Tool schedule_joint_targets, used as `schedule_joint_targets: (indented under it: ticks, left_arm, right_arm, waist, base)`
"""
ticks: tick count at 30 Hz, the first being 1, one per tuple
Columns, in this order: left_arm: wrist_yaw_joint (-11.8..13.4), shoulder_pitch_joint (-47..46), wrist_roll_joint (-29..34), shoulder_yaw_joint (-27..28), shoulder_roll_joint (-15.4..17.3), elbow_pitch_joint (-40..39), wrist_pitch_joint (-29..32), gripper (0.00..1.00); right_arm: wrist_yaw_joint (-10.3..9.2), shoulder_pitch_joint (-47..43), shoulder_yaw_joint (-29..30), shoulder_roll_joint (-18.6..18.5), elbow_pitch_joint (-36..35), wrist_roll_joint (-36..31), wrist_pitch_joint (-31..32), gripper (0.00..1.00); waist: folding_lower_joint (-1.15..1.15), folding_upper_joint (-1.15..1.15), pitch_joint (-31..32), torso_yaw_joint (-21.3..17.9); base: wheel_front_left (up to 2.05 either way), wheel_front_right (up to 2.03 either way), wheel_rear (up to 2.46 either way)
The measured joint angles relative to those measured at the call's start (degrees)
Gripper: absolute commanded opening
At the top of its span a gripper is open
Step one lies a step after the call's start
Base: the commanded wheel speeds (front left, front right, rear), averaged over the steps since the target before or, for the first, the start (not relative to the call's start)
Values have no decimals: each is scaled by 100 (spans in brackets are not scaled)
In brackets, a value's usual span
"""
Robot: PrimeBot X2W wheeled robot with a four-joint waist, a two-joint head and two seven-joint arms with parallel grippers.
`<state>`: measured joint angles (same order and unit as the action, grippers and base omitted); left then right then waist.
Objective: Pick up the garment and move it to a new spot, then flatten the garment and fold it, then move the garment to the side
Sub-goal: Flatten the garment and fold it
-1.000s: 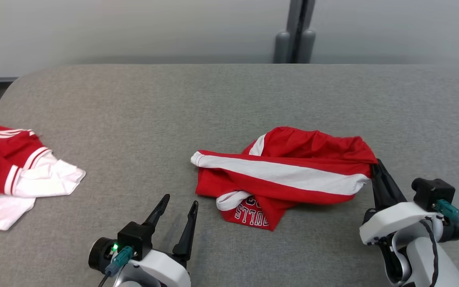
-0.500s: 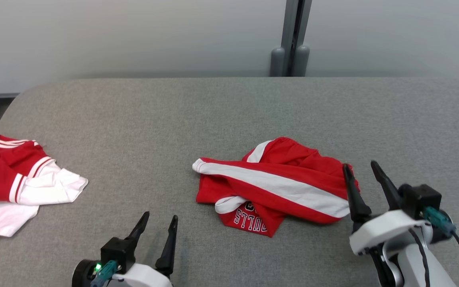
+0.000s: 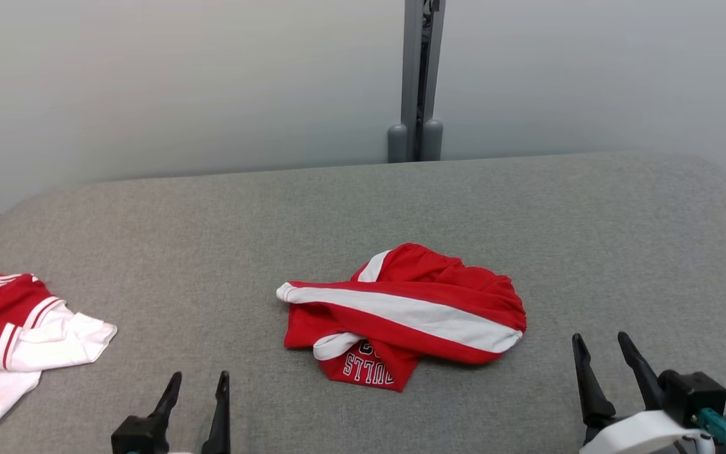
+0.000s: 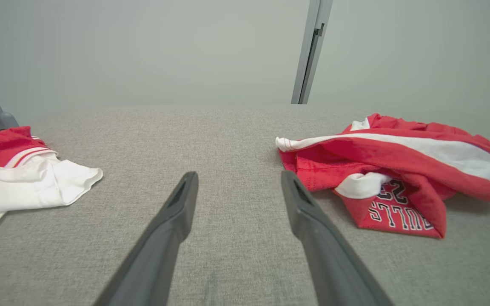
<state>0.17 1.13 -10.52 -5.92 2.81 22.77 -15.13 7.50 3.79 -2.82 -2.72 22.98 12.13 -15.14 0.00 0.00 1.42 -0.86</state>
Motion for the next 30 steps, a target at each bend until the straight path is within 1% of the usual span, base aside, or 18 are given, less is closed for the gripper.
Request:
schedule_joint_targets:
  ticks: [2, 6, 17, 22, 26, 27, 28, 30]
  left_arm:
    - [41, 141, 1, 98, -7, -57, 0, 100]
    - [42, 366, 1, 188, -5, -152, 0, 100]
    - [11, 258, 45, 109, -3, -192, 0, 100]
    - [-20, -162, 9, 23, -4, -148, 0, 100]
    - [-125, -771, -114, -54, -5, 71, 0, 100]
    - [-187, -942, -170, -67, -3, 142, 0, 100]
    - [-187, -942, -170, -67, -3, 142, 0, 100]
    - [-282, -1272, -353, -105, -3, 358, -1, 100]
  right_arm:
    - [-1, -115, -18, -1, -23, 8, 0, 100]
    - [-1, -277, -97, -2, -23, 63, 0, 100]
    - [0, -247, -183, 0, -16, 112, 0, 100]
    - [-1, -110, -244, -1, -22, 113, 0, 100]
    - [-1, 85, -334, 0, -79, 113, 0, 100]
    - [-1, 127, -353, 0, -98, 113, 0, 100]
    - [-1, 127, -353, 0, -98, 113, 0, 100]
    - [-1, 199, -389, 0, -113, 113, 0, 100]
  waist:
    - [0, 0, 58, -53]
    - [0, 0, 125, -126]
    - [0, 0, -71, -51]
    - [0, 0, -279, -49]
    - [0, 0, -551, -71]
    - [0, 0, -623, -81]
    - [0, 0, -623, -81]
    - [0, 0, -755, -108]
  base:
    - [0, 0, 0]
    - [0, 0, 0]
    - [0, 0, 0]
    - [0, 0, 0]
    - [0, 0, 0]
    - [0, 0, 0]
    - [0, 0, 0]
    - [0, 0, 0]
